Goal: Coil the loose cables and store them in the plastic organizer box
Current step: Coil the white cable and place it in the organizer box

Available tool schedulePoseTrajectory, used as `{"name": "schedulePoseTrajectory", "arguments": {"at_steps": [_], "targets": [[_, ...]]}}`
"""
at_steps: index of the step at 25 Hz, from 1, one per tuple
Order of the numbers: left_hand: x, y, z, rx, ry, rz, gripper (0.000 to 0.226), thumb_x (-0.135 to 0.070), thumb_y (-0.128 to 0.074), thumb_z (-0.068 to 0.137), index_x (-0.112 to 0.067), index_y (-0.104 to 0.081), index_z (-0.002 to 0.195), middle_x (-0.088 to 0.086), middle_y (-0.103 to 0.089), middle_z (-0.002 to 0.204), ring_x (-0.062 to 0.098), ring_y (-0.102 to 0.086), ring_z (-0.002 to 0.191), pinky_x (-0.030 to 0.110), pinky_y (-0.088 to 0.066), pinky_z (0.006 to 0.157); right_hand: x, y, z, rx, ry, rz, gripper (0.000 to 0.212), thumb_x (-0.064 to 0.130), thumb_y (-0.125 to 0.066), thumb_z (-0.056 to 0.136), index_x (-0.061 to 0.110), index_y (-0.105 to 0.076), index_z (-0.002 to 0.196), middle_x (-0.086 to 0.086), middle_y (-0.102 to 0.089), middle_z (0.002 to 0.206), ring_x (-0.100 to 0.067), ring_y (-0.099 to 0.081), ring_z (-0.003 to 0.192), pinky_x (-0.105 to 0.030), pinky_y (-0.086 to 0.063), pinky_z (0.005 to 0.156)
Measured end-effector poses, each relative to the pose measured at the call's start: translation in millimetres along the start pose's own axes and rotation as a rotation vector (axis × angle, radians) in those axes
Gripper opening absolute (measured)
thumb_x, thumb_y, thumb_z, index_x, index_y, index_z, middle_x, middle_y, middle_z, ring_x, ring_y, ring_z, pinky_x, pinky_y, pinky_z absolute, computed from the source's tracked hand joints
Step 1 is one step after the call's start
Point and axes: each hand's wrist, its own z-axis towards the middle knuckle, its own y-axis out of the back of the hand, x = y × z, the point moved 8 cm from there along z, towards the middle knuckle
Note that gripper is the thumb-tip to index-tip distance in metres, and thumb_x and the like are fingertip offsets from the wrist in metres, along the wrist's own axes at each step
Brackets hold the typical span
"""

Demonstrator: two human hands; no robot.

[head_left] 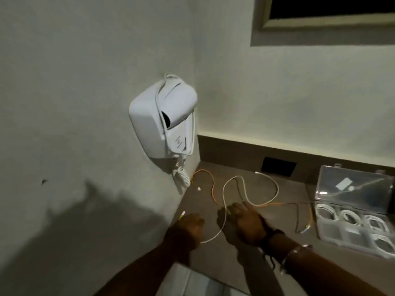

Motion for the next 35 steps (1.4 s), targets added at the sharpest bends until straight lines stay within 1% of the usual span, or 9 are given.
{"name": "schedulePoseTrajectory", "arguments": {"at_steps": [6, 11, 16, 19, 21, 25, 28, 31, 35], "targets": [[56.6, -57.4, -21.7, 0.111, 0.127, 0.072, 0.048, -0.034, -0.059, 0.082, -0.001, -0.059, 0.117, 0.031, -0.027, 0.154, 0.047, -0.016, 0.145, 0.053, -0.021, 0.118, 67.6, -100.4, 51.9, 0.224, 0.094, -0.015, 0.013, 0.022, -0.07, 0.067, 0.02, -0.058, 0.064, 0.0, -0.065, 0.073, -0.025, -0.062, 0.065, -0.031, -0.046, 0.059], [44.7, -69.4, -23.6, 0.243, -0.01, 0.239, 0.02, -0.031, -0.048, 0.086, -0.017, -0.061, 0.093, 0.01, -0.057, 0.108, 0.033, -0.054, 0.105, 0.05, -0.037, 0.103, 73.4, -131.2, 59.7, 0.511, 0.171, -0.208, 0.035, 0.043, -0.068, 0.035, 0.024, -0.055, 0.06, 0.0, -0.064, 0.073, -0.023, -0.062, 0.07, -0.026, -0.042, 0.059], [18.5, -70.5, -18.5, 0.246, -0.069, 0.314, 0.017, -0.029, -0.056, 0.084, -0.018, -0.064, 0.093, 0.007, -0.061, 0.101, 0.027, -0.058, 0.093, 0.038, -0.048, 0.082, 69.9, -142.1, 53.3, 0.608, 0.28, -0.104, 0.041, 0.03, -0.061, 0.073, 0.004, -0.057, 0.103, -0.018, -0.063, 0.106, -0.036, -0.057, 0.095, -0.04, -0.039, 0.076], [21.6, -63.8, -9.4, 0.277, 0.172, -0.177, 0.02, -0.024, -0.046, 0.096, -0.009, -0.056, 0.105, 0.014, -0.061, 0.106, 0.031, -0.06, 0.098, 0.04, -0.047, 0.083, 43.5, -130.0, 45.1, 0.559, 0.036, 0.204, 0.034, 0.043, -0.06, 0.072, 0.021, -0.052, 0.097, -0.012, -0.067, 0.099, -0.037, -0.063, 0.088, -0.04, -0.048, 0.076], [16.6, -53.6, -5.1, 0.352, 0.34, -0.693, 0.018, -0.027, -0.046, 0.1, -0.013, -0.055, 0.092, 0.009, -0.062, 0.079, 0.019, -0.065, 0.066, 0.033, -0.051, 0.06, 24.3, -113.3, 38.7, 0.529, -0.174, 0.526, 0.031, 0.045, -0.064, 0.071, 0.028, -0.049, 0.091, -0.006, -0.071, 0.093, -0.032, -0.068, 0.084, -0.038, -0.054, 0.073], [-16.1, -15.9, 4.2, 0.493, 0.442, -1.476, 0.027, -0.027, -0.039, 0.104, -0.014, -0.052, 0.085, -0.004, -0.039, 0.05, 0.007, -0.036, 0.033, 0.02, -0.031, 0.038, -24.3, -70.0, 34.4, 0.333, -0.378, 0.854, 0.017, -0.001, -0.062, 0.077, 0.014, -0.068, 0.071, -0.002, -0.071, 0.069, -0.01, -0.066, 0.065, -0.029, -0.052, 0.063], [-53.6, 21.0, 9.6, 0.608, 0.328, -1.857, 0.033, -0.033, -0.033, 0.102, -0.013, -0.052, 0.084, -0.006, -0.04, 0.048, 0.006, -0.033, 0.033, 0.018, -0.027, 0.037, -60.4, -23.0, 27.6, 0.139, -0.459, 0.914, 0.017, 0.005, -0.064, 0.088, -0.003, -0.067, 0.073, -0.016, -0.063, 0.062, -0.008, -0.053, 0.06, -0.026, -0.042, 0.058], [-84.9, 61.7, 13.1, 0.693, 0.13, -2.126, 0.038, -0.036, -0.028, 0.103, -0.018, -0.053, 0.082, -0.006, -0.045, 0.055, 0.007, -0.033, 0.039, 0.022, -0.031, 0.04, -90.2, 19.8, 9.5, -0.029, -0.551, 0.943, 0.025, 0.02, -0.064, 0.091, 0.007, -0.066, 0.07, 0.004, -0.052, 0.054, 0.0, -0.043, 0.049, -0.027, -0.039, 0.053], [-100.0, 99.0, 37.6, 0.378, 0.198, -2.232, 0.028, -0.032, -0.037, 0.101, -0.017, -0.051, 0.081, -0.006, -0.048, 0.054, 0.006, -0.038, 0.037, 0.019, -0.031, 0.034, -66.7, 42.0, -18.7, 0.156, -0.41, 0.546, 0.022, 0.031, -0.057, 0.094, 0.012, -0.059, 0.106, -0.013, -0.067, 0.099, -0.028, -0.063, 0.09, -0.039, -0.051, 0.08]]}}
